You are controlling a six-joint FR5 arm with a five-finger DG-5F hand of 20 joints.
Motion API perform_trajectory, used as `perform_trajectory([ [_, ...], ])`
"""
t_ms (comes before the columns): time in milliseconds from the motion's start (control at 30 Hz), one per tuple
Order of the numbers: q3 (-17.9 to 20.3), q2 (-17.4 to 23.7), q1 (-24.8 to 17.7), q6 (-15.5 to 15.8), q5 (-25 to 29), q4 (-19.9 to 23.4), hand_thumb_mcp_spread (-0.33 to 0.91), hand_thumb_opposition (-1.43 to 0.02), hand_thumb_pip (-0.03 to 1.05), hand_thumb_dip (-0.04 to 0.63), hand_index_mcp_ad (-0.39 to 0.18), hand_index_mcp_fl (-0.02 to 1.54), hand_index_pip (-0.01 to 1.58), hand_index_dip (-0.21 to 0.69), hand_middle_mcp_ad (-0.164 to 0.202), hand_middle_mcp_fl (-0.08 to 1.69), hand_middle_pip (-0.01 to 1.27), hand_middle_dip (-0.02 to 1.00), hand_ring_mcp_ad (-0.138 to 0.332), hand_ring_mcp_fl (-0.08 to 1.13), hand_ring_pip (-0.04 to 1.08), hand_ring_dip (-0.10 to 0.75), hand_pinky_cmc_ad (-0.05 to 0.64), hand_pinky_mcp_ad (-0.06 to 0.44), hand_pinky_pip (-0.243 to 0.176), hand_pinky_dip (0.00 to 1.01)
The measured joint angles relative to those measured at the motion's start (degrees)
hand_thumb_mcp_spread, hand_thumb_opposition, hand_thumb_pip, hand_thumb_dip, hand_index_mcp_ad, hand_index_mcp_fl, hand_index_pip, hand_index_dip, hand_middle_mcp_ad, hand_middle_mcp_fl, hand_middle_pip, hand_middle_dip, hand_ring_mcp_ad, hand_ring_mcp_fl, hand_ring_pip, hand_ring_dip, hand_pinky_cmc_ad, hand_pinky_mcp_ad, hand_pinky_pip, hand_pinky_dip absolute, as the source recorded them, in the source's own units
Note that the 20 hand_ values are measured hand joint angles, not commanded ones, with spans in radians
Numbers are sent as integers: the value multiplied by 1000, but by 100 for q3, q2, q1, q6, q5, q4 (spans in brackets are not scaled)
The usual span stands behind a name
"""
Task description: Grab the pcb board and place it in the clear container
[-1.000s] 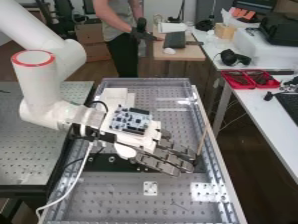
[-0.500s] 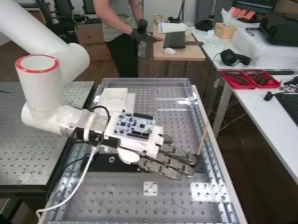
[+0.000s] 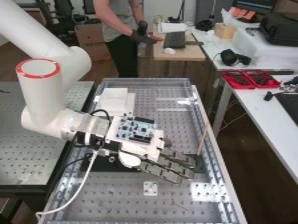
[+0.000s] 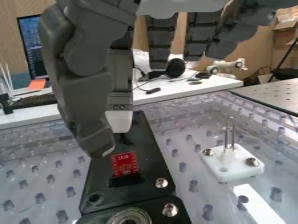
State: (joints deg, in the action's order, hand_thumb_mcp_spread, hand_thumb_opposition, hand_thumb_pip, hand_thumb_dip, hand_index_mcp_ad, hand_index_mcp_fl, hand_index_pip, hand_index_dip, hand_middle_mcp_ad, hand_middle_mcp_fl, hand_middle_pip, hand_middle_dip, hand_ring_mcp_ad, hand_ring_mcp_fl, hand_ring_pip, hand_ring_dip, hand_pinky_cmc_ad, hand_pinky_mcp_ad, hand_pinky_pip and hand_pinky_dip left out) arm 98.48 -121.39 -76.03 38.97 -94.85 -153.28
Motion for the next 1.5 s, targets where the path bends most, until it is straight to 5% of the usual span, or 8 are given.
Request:
perform_trajectory([
  [533, 77, -23, 58, 79, -98, 103, 607, -836, 396, 234, -187, 258, 1295, 202, 44, 58, 138, 155, 136, 12, 93, 16, 194, 87, -75, 190],
  [1500, 17, -195, 138, 17, -151, 127, 637, -834, 396, 237, -187, 354, 1379, 201, 44, 54, 134, 157, 136, 12, 93, 16, 211, 86, -75, 190],
])
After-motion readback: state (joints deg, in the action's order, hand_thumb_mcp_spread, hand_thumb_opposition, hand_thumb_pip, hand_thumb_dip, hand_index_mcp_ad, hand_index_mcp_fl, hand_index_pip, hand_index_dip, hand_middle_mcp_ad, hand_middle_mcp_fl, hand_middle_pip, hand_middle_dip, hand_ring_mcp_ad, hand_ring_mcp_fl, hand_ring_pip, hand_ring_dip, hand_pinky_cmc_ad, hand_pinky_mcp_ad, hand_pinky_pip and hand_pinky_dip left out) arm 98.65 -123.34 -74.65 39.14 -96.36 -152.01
